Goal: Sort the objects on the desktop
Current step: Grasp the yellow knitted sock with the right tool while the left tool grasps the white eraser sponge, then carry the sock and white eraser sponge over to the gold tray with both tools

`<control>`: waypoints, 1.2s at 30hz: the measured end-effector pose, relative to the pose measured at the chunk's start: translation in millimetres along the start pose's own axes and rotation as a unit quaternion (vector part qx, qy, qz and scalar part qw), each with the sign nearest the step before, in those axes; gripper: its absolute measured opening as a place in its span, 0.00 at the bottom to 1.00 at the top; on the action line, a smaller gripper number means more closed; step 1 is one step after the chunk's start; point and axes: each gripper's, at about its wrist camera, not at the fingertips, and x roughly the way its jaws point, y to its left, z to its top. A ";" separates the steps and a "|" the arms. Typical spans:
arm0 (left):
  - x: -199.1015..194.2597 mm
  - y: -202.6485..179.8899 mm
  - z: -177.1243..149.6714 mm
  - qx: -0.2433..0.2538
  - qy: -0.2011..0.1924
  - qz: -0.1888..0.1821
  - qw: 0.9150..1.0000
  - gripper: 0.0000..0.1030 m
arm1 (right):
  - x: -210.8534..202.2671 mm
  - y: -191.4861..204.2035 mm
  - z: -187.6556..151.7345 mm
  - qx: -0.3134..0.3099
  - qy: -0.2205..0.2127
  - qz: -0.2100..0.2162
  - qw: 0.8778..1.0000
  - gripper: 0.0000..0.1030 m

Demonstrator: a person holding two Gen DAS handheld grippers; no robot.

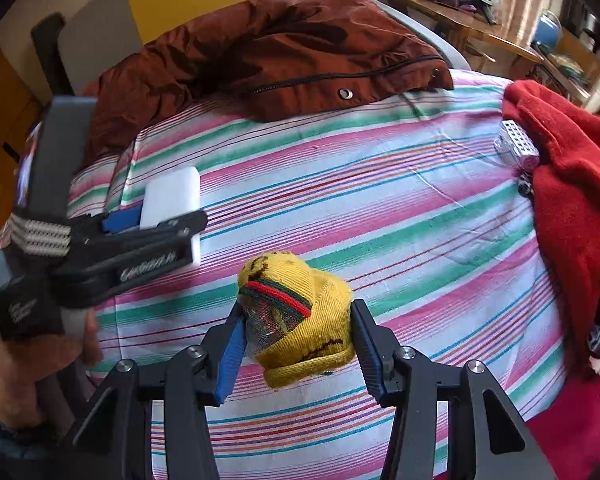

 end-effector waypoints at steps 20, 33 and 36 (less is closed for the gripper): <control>-55.8 10.6 -107.3 -0.015 -0.020 0.002 1.000 0.67 | 27.0 43.5 -13.7 -0.099 0.031 -0.022 0.994 0.50; -86.2 8.6 -127.5 -0.012 -0.082 0.017 0.996 0.63 | 24.4 45.1 -12.6 -0.108 0.021 -0.029 0.994 0.50; -103.1 10.4 -132.3 -0.017 -0.103 0.024 0.994 0.63 | 20.9 46.6 -11.8 -0.110 0.012 -0.027 0.994 0.50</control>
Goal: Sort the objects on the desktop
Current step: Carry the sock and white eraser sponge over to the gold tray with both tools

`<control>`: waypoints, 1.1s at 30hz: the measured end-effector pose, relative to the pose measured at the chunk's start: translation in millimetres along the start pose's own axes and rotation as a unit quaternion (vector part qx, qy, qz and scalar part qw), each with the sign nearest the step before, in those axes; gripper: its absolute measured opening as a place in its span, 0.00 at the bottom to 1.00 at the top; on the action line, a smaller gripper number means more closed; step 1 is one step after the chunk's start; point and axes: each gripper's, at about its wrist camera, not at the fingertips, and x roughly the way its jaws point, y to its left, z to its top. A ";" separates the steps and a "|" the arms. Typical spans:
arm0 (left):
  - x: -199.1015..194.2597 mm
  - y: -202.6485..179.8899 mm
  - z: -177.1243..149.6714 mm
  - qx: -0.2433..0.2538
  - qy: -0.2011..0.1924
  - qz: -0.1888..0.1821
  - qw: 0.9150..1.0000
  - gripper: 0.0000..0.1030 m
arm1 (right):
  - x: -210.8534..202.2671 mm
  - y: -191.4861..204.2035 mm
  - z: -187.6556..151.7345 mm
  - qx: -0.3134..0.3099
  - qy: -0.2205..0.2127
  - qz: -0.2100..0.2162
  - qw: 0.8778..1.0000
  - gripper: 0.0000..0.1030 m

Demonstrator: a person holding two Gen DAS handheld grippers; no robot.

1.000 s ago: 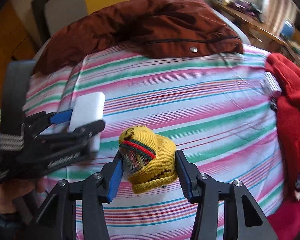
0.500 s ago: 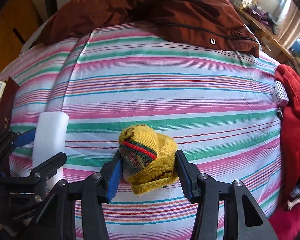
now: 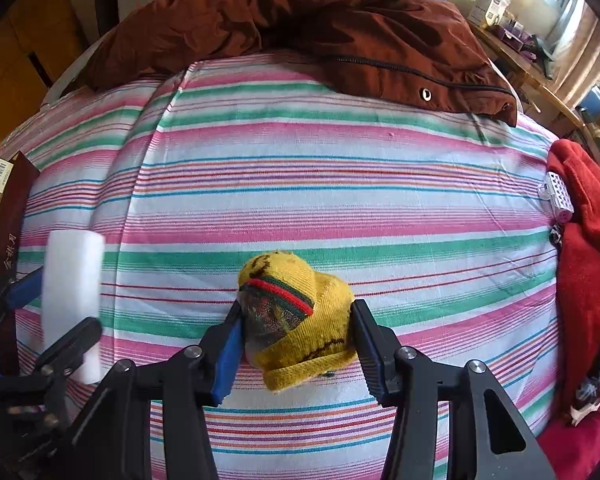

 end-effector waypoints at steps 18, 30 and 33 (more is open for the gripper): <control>-67.4 26.5 -9.0 -0.017 -0.065 0.033 0.997 0.63 | -10.5 24.7 -2.9 -0.051 -0.035 0.014 0.998 0.50; -109.0 48.1 -22.7 -0.038 -0.093 0.049 0.994 0.63 | -20.7 42.6 -3.3 -0.078 -0.063 0.020 0.995 0.50; -123.0 59.3 -27.7 -0.049 -0.103 0.051 0.992 0.63 | -21.4 47.9 -3.8 -0.085 -0.065 0.017 0.994 0.50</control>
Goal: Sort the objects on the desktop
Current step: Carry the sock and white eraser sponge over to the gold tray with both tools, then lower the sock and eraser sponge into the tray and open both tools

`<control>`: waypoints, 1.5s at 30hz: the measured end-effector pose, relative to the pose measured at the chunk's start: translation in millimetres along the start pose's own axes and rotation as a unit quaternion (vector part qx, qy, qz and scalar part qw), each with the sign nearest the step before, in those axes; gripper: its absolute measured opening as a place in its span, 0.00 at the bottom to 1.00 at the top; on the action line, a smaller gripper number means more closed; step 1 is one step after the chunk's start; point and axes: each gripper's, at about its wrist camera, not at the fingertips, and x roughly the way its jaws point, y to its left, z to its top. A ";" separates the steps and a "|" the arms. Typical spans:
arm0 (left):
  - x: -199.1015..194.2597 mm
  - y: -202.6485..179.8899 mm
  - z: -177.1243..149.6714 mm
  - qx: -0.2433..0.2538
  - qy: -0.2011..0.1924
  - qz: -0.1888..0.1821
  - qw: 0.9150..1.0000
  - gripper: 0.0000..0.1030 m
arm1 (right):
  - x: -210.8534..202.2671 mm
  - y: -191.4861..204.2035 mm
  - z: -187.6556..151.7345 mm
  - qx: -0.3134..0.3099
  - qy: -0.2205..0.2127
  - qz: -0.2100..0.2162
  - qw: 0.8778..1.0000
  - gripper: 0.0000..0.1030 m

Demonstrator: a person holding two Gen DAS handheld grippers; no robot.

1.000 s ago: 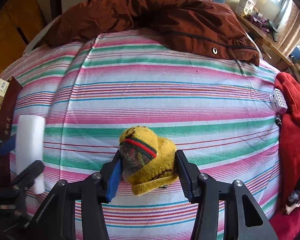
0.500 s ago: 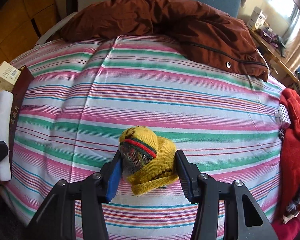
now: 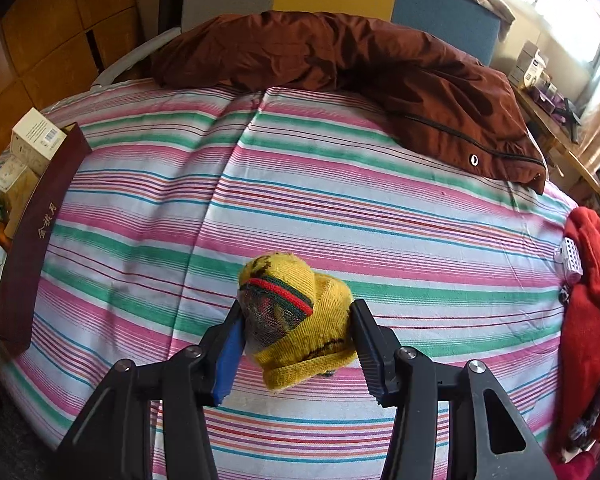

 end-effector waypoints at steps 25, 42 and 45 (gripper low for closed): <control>-55.6 147.3 -55.8 -0.146 -0.009 0.086 0.985 0.64 | -19.3 73.5 -6.5 -0.054 -0.022 0.037 0.998 0.50; -65.1 177.1 -82.5 -0.193 0.003 0.087 0.977 0.64 | -71.0 228.1 -11.1 -0.140 -0.099 0.225 0.959 0.50; -63.3 174.5 -82.2 -0.186 0.004 0.085 0.979 0.64 | -60.1 248.0 -12.4 -0.152 -0.089 0.223 0.959 0.50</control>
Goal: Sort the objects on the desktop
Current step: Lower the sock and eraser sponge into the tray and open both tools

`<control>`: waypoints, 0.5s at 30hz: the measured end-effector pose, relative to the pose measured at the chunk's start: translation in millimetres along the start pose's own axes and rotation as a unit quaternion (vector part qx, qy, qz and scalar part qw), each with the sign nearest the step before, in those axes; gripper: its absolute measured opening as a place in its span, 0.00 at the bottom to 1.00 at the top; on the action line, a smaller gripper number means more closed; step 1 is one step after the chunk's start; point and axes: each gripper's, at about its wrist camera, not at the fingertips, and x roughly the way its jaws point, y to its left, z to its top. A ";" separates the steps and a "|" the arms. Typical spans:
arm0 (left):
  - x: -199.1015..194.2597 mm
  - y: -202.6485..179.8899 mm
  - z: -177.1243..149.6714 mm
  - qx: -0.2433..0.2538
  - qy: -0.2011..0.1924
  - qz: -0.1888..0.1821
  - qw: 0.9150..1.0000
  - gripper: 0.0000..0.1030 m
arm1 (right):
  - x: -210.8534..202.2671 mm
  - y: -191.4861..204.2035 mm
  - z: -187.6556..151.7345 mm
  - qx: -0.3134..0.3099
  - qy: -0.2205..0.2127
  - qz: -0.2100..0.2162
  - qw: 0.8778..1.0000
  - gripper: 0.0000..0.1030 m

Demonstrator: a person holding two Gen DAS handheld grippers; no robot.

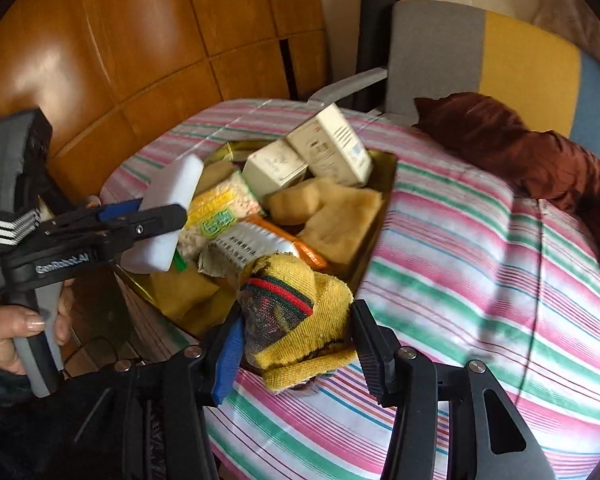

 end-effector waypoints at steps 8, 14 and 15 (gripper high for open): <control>8.7 -10.0 9.0 0.017 -0.005 -0.007 1.000 0.64 | 17.0 9.5 -3.4 -0.027 0.013 -0.014 0.999 0.53; 25.1 -14.4 17.3 0.022 0.003 -0.007 1.000 0.64 | 29.1 12.3 -2.8 -0.023 0.010 -0.004 1.000 0.53; 27.4 -14.8 18.3 0.023 0.005 -0.008 1.000 0.64 | 32.6 12.2 -2.7 -0.020 0.013 0.002 1.000 0.53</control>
